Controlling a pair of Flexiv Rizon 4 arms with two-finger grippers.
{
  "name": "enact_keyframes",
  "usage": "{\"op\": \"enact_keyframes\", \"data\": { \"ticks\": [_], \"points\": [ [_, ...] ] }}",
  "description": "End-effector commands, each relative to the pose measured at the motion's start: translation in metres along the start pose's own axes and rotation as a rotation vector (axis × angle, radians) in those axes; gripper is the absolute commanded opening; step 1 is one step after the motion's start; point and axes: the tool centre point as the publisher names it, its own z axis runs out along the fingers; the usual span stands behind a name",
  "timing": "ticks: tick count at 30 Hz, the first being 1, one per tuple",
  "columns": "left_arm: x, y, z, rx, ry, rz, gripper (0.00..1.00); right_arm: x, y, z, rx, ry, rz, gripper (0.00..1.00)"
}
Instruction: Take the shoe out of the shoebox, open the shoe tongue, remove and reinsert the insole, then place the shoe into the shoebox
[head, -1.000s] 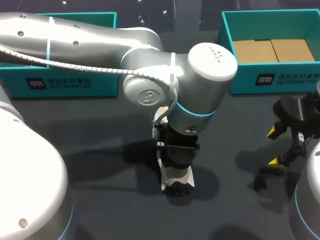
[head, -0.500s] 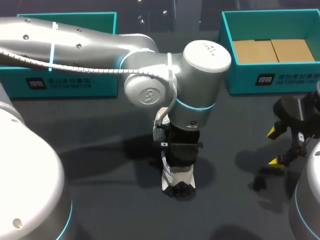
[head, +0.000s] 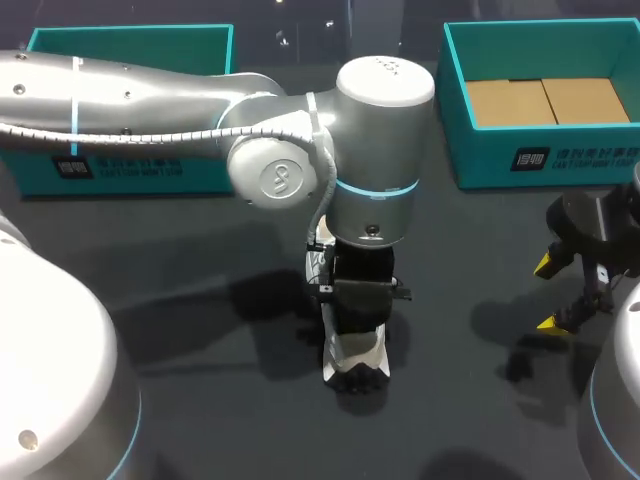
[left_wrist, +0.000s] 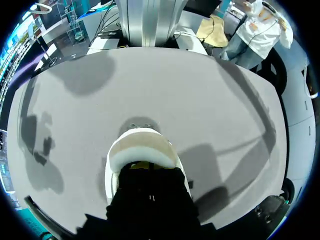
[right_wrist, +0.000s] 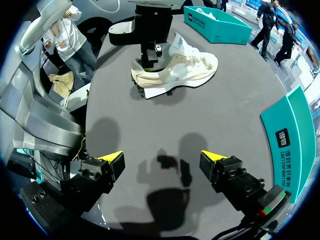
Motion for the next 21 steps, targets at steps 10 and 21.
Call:
{"op": "enact_keyframes", "data": {
  "ticks": [10, 21],
  "points": [
    [-0.013, 0.032, 0.026, -0.022, -0.014, -0.057, 0.0, 0.001, 0.0, 0.0, 0.001, -0.002, 0.0, 1.0],
    [0.006, 0.017, -0.023, -0.151, -0.103, -0.038, 0.0, 0.001, 0.0, 0.0, 0.001, -0.002, 0.0, 1.0]
  ]
}}
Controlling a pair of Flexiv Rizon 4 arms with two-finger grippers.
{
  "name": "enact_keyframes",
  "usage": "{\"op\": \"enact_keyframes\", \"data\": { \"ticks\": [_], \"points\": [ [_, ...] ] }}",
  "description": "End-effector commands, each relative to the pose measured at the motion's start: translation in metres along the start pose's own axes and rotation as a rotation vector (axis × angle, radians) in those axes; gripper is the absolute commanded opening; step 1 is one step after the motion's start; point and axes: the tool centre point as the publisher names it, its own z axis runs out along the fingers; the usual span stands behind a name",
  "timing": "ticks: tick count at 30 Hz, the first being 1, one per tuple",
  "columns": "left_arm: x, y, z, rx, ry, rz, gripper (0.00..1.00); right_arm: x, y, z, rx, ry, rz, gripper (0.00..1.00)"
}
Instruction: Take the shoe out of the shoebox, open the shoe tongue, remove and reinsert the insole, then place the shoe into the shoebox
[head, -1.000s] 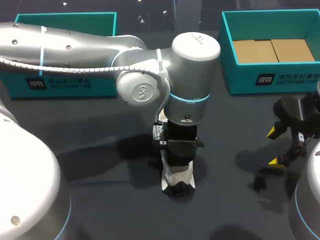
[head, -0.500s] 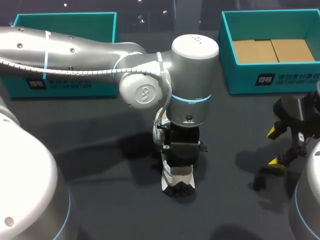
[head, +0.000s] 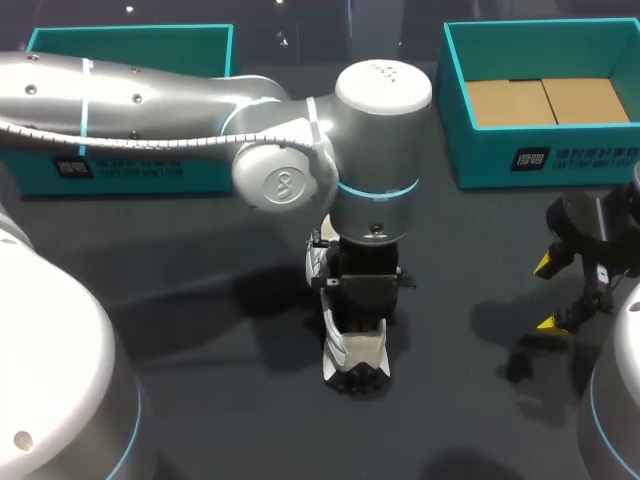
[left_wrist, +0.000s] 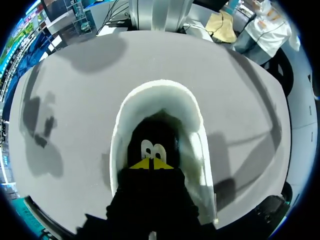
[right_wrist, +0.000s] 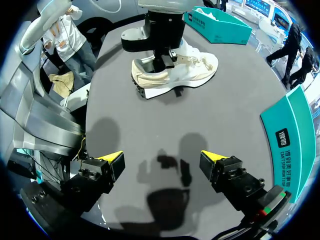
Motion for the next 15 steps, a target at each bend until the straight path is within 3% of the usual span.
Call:
{"op": "enact_keyframes", "data": {
  "ticks": [1, 4, 10, 15],
  "points": [
    [0.018, -0.013, -0.026, -0.086, -0.055, -0.001, 0.0, 0.001, 0.0, 0.0, 0.001, -0.002, 0.0, 1.0],
    [0.013, -0.009, -0.031, -0.153, -0.069, -0.025, 0.0, 0.001, 0.0, 0.0, 0.001, -0.002, 0.0, 1.0],
    [0.009, 0.0, -0.04, -0.213, -0.078, -0.055, 0.0, 0.001, 0.0, 0.0, 0.001, -0.002, 0.0, 1.0],
    [0.006, 0.008, -0.036, -0.232, -0.066, -0.065, 0.18, 0.001, 0.0, 0.0, 0.001, -0.002, 0.0, 1.0]
  ]
}}
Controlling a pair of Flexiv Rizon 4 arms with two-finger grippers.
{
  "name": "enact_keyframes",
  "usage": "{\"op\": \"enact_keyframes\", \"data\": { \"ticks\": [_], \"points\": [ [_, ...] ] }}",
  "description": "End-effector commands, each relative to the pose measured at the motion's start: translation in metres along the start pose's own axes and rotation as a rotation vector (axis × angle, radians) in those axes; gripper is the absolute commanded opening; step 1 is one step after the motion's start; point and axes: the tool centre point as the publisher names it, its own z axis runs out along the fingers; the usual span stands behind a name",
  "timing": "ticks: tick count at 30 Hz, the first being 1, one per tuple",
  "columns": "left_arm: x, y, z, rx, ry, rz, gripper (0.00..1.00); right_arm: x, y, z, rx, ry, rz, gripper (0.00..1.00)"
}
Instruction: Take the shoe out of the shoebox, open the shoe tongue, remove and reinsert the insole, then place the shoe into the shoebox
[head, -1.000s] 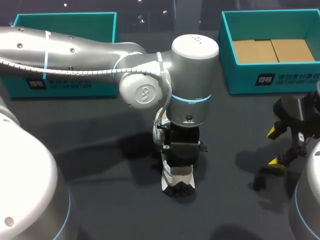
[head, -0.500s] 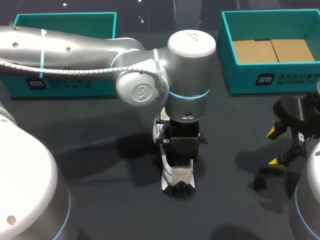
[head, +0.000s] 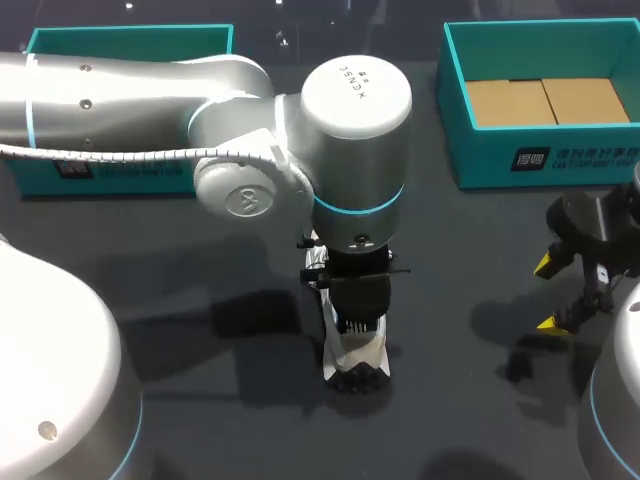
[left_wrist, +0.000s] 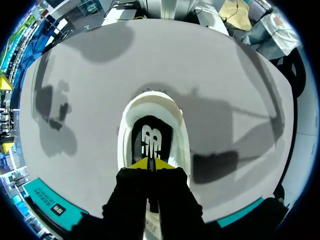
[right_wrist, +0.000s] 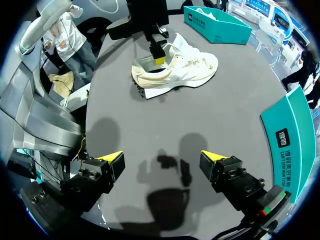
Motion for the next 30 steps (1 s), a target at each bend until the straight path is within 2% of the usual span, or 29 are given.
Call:
{"op": "enact_keyframes", "data": {
  "ticks": [1, 3, 7, 14, 19, 23, 26, 30],
  "points": [
    [-0.004, 0.002, 0.005, -0.01, 0.015, 0.0, 0.25, 0.001, 0.0, 0.0, 0.001, -0.002, 0.0, 1.0],
    [-0.004, 0.002, 0.005, -0.012, 0.018, 0.002, 0.32, 0.001, 0.0, 0.0, 0.001, -0.002, 0.0, 1.0],
    [-0.003, 0.0, 0.007, -0.017, 0.025, 0.006, 0.33, 0.001, 0.0, 0.0, 0.001, -0.002, 0.0, 1.0],
    [-0.005, 0.003, 0.012, -0.029, 0.039, -0.002, 0.47, 0.001, 0.0, 0.0, 0.001, -0.002, 0.0, 1.0],
    [-0.005, 0.006, 0.013, -0.038, 0.04, -0.015, 0.66, 0.001, 0.0, 0.0, 0.001, -0.002, 0.0, 1.0],
    [-0.005, 0.01, 0.013, -0.039, 0.043, -0.022, 0.74, 0.001, 0.0, 0.0, 0.001, -0.002, 0.0, 1.0],
    [-0.005, 0.012, 0.011, -0.037, 0.04, -0.026, 0.75, 0.001, 0.0, 0.0, 0.001, -0.002, 0.0, 1.0],
    [-0.005, 0.014, 0.009, -0.031, 0.034, -0.03, 0.71, 0.001, 0.0, 0.0, 0.001, -0.002, 0.0, 1.0]
  ]
}}
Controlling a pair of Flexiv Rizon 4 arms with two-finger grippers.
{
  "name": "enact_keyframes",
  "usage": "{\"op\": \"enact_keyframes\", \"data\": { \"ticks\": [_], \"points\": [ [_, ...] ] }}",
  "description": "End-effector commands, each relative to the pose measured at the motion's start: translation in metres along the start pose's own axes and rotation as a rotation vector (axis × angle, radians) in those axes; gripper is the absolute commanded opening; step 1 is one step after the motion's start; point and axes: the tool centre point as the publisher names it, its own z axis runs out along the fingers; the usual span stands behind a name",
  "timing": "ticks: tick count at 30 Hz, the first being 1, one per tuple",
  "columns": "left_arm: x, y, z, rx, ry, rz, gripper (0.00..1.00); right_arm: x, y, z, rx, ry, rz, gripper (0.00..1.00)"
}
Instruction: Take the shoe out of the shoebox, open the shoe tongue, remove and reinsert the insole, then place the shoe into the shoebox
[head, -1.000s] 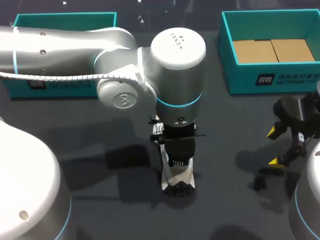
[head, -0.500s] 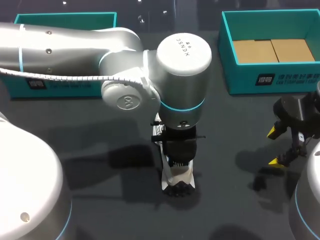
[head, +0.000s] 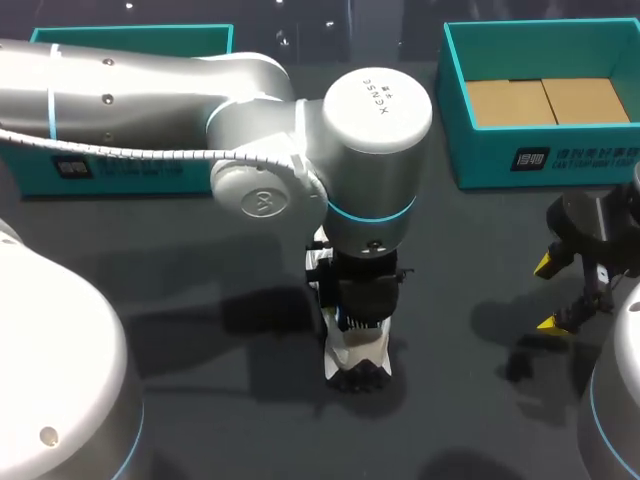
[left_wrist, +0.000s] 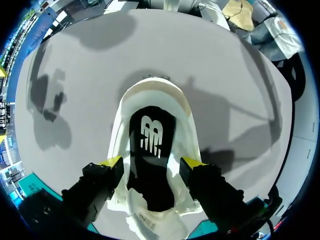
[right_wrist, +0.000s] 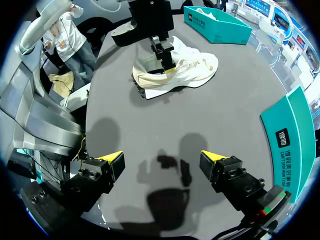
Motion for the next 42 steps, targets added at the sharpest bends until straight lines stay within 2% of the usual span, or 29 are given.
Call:
{"op": "enact_keyframes", "data": {
  "ticks": [1, 7, 8, 10, 13, 16, 21, 28, 30, 32, 36, 42],
  "points": [
    [0.0, 0.005, -0.001, 0.005, -0.002, -0.001, 0.7, 0.001, 0.0, 0.0, 0.001, -0.002, 0.0, 1.0],
    [-0.002, 0.01, 0.0, 0.017, 0.0, -0.014, 0.69, 0.001, 0.0, 0.0, 0.001, -0.002, 0.0, 1.0],
    [-0.002, 0.01, 0.0, 0.019, 0.0, -0.014, 0.67, 0.001, 0.0, 0.0, 0.001, -0.002, 0.0, 1.0],
    [-0.002, 0.011, 0.0, 0.023, -0.001, -0.013, 0.56, 0.001, 0.0, 0.0, 0.001, -0.002, 0.0, 1.0],
    [-0.002, 0.01, -0.001, 0.024, -0.004, -0.011, 0.52, 0.001, 0.0, 0.0, 0.001, -0.002, 0.0, 1.0],
    [-0.002, 0.01, -0.001, 0.024, -0.005, -0.011, 0.53, 0.001, 0.0, 0.0, 0.001, -0.002, 0.0, 1.0],
    [-0.002, 0.013, -0.003, 0.02, -0.007, -0.015, 0.6, 0.001, 0.0, 0.0, 0.001, -0.002, 0.0, 1.0],
    [-0.003, 0.019, -0.004, 0.025, -0.001, -0.019, 0.65, 0.001, 0.0, 0.0, 0.001, -0.002, 0.0, 1.0],
    [-0.003, 0.02, -0.004, 0.029, 0.001, -0.021, 0.64, 0.001, 0.0, 0.0, 0.001, -0.002, 0.0, 1.0],
    [-0.003, 0.02, -0.004, 0.032, 0.001, -0.02, 0.58, 0.001, 0.0, 0.0, 0.001, -0.002, 0.0, 1.0],
    [-0.002, 0.02, -0.005, 0.033, -0.001, -0.018, 0.55, 0.001, 0.0, 0.0, 0.001, -0.002, 0.0, 1.0],
    [0.0, 0.014, -0.007, 0.047, -0.005, -0.004, 0.65, 0.001, 0.0, 0.0, 0.001, -0.002, 0.0, 1.0]
  ]
}}
